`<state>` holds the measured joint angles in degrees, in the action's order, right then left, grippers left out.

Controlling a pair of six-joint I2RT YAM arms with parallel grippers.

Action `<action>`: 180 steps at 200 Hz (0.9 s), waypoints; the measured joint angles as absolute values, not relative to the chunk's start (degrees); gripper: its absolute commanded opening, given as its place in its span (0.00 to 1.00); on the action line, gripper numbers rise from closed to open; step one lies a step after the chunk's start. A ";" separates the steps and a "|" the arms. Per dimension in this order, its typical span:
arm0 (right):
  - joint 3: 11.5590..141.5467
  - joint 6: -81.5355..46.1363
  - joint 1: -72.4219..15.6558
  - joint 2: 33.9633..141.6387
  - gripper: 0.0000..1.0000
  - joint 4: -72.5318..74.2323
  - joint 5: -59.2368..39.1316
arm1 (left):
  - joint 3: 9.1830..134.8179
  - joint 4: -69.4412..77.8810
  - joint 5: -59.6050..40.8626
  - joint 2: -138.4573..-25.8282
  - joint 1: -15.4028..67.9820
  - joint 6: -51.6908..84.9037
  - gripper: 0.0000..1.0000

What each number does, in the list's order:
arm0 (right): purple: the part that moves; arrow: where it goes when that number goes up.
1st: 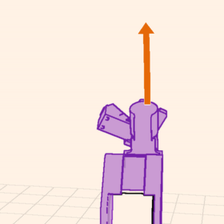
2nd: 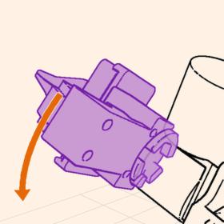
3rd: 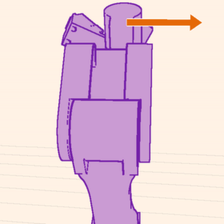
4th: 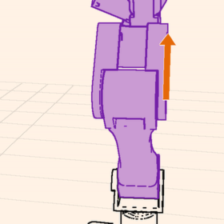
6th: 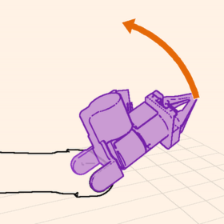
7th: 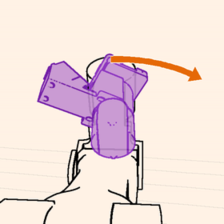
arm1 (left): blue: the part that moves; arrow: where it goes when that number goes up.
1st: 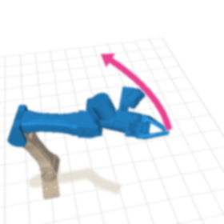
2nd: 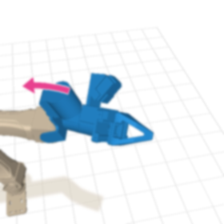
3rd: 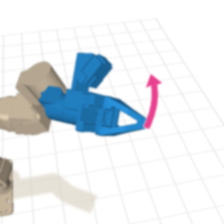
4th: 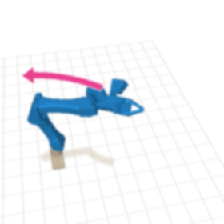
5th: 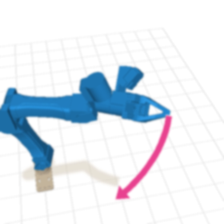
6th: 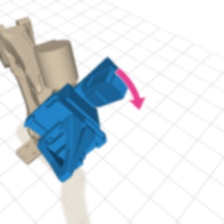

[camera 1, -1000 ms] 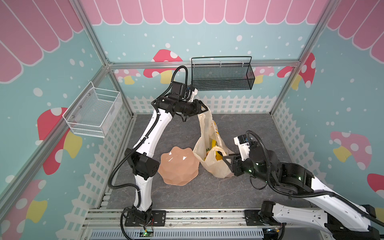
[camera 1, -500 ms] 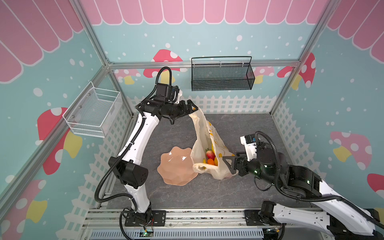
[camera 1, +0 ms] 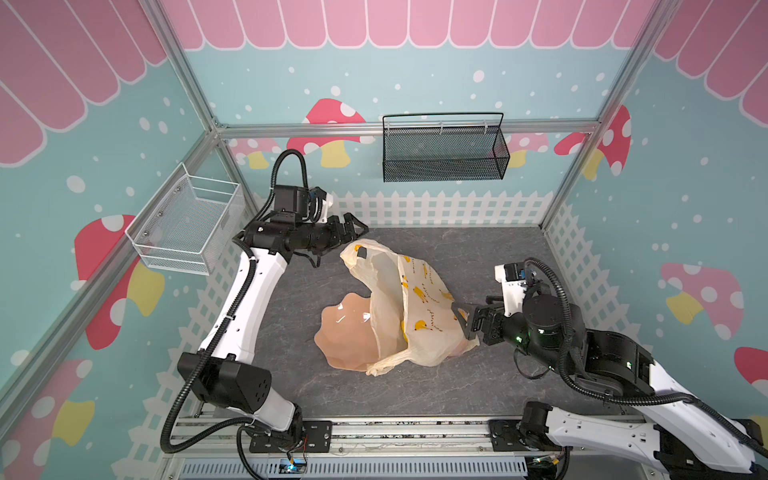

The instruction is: Place the fruits into the plastic bag

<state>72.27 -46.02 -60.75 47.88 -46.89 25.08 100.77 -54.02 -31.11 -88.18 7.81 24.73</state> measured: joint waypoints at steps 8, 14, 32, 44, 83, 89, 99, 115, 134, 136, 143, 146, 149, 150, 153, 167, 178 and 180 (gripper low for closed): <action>72.88 -46.96 -60.73 47.86 1.00 -47.75 25.98 | 99.63 -53.98 -31.31 -87.20 6.96 24.49 0.99; 73.38 -47.55 -60.73 47.90 1.00 -48.38 26.46 | 98.91 -53.95 -31.44 -86.54 6.20 24.36 0.99; 75.42 -49.54 -60.73 48.66 0.99 -50.50 28.01 | 97.71 -53.76 -31.62 -85.19 3.51 24.18 0.99; 77.12 -50.74 -60.71 49.76 0.98 -52.23 28.95 | 97.36 -53.39 -31.46 -84.53 1.67 24.21 0.99; 80.82 -51.51 -54.98 57.34 0.97 -54.98 27.83 | 95.64 -51.77 -29.58 -83.72 -2.07 23.55 0.99; 80.77 -50.87 -52.47 58.54 0.97 -54.85 26.70 | 94.94 -51.42 -28.99 -83.53 -2.35 23.29 0.99; 80.62 -49.54 -47.59 60.29 0.97 -54.24 23.70 | 93.27 -50.48 -28.14 -83.05 -2.81 22.76 0.99; 80.34 -46.83 -39.62 62.52 0.97 -52.53 18.63 | 90.28 -49.19 -27.27 -81.91 -3.75 21.96 0.99; 80.25 -42.87 -31.14 65.52 0.97 -50.15 12.82 | 86.56 -46.96 -26.00 -80.16 -4.89 20.82 0.99; 80.23 -42.57 -30.55 65.82 0.97 -49.91 12.43 | 86.13 -46.74 -25.82 -79.90 -5.02 20.69 0.99; 80.20 -41.12 -27.94 67.20 0.97 -48.82 10.39 | 84.75 -45.91 -25.15 -79.11 -5.37 20.25 1.00; 80.20 -40.42 -26.63 67.94 0.97 -48.29 9.32 | 84.03 -45.30 -24.84 -78.70 -5.54 20.05 0.99; 80.18 -39.79 -25.61 68.64 0.97 -47.81 8.69 | 83.37 -44.80 -24.53 -78.26 -5.65 19.84 0.99; 80.18 -39.62 -25.34 68.77 0.97 -47.72 8.51 | 83.20 -44.64 -24.45 -78.15 -5.69 19.77 0.99; 80.18 -38.94 -24.23 69.58 0.97 -47.05 7.66 | 82.48 -44.10 -24.10 -77.76 -5.80 19.59 0.99; 80.14 -35.94 -20.10 72.95 0.97 -44.60 5.52 | 78.56 -41.36 -22.17 -75.37 -6.35 18.57 0.99; 79.90 -33.47 -17.17 75.44 0.97 -42.48 4.51 | 74.70 -38.30 -20.25 -73.23 -6.63 17.76 0.99; 79.85 -33.12 -16.71 75.85 0.97 -42.06 4.29 | 73.93 -37.78 -19.90 -72.84 -6.66 17.65 0.99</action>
<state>79.85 -33.12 -16.71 75.85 -42.06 4.29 73.93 -37.78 -19.90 -72.84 -6.66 17.65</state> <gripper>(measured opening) 0.972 0.994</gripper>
